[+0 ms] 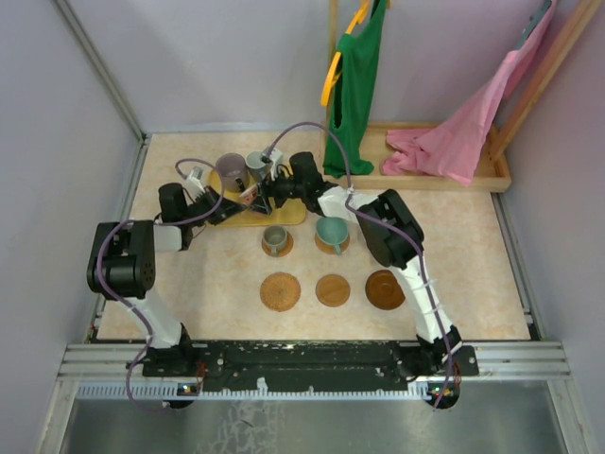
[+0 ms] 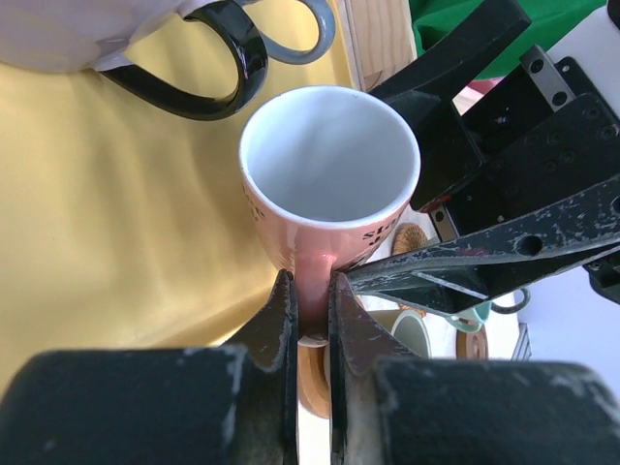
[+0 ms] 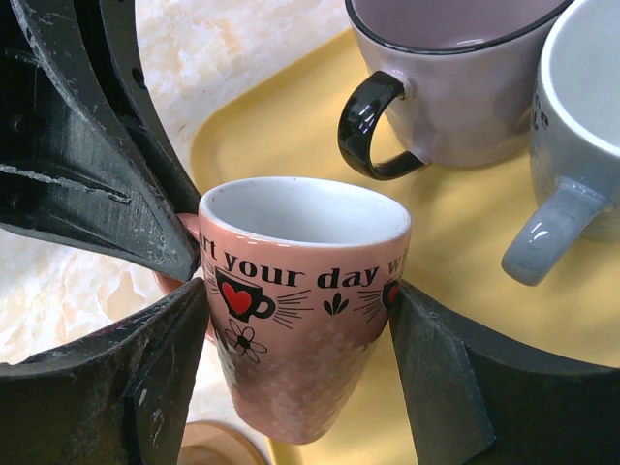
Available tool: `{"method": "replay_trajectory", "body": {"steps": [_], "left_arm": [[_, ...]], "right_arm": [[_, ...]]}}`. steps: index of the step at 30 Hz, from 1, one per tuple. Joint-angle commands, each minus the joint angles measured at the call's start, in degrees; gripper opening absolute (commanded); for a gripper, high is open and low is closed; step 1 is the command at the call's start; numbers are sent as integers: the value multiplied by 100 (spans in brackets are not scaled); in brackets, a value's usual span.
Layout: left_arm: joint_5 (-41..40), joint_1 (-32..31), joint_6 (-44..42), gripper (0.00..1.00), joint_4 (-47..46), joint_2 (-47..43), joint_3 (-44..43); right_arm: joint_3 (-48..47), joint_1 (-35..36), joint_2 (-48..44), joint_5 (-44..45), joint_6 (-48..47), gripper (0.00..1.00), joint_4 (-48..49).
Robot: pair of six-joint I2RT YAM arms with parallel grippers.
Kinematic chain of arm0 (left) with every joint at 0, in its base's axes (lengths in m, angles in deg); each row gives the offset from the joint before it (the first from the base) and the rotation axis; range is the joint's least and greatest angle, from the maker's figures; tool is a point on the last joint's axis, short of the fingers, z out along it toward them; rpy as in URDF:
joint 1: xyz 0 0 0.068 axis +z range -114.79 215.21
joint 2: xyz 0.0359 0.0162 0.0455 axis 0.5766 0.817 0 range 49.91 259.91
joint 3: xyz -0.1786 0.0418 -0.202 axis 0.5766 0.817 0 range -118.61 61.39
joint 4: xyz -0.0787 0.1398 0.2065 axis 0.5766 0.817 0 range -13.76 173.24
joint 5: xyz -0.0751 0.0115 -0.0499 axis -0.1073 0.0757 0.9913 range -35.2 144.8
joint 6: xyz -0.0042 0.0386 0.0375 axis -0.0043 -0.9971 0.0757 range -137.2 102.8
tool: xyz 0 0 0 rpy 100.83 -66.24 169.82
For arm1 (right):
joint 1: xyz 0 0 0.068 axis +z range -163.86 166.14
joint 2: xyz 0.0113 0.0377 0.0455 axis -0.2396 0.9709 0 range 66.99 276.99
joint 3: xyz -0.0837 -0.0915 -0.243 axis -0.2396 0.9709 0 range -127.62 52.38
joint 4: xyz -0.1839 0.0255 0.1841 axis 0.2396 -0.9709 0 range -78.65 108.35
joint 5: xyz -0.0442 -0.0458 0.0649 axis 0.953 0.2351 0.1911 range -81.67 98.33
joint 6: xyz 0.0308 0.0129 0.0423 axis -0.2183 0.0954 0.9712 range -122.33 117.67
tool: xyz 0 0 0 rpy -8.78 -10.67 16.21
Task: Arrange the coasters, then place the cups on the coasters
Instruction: Adjust the cup on the tray.
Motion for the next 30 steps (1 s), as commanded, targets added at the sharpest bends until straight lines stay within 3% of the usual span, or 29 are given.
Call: {"method": "replay_trajectory", "body": {"steps": [1,12,23,30], "left_arm": [[-139,-26,9,0,-273,74,-122],[-203,-38,-6,0,-291,92,-116],[-413,-120,-287,0,43,-181,-162],[-625,-241,-378,0,162,-332,-207]], "right_arm": [[-74,-38,-138,-325,-34,74,483],[11,-129,-270,-324,11,77,436],[581,-221,-1094,-123,-24,78,447],[485,-223,-1531,-102,-178,78,-60]]}}
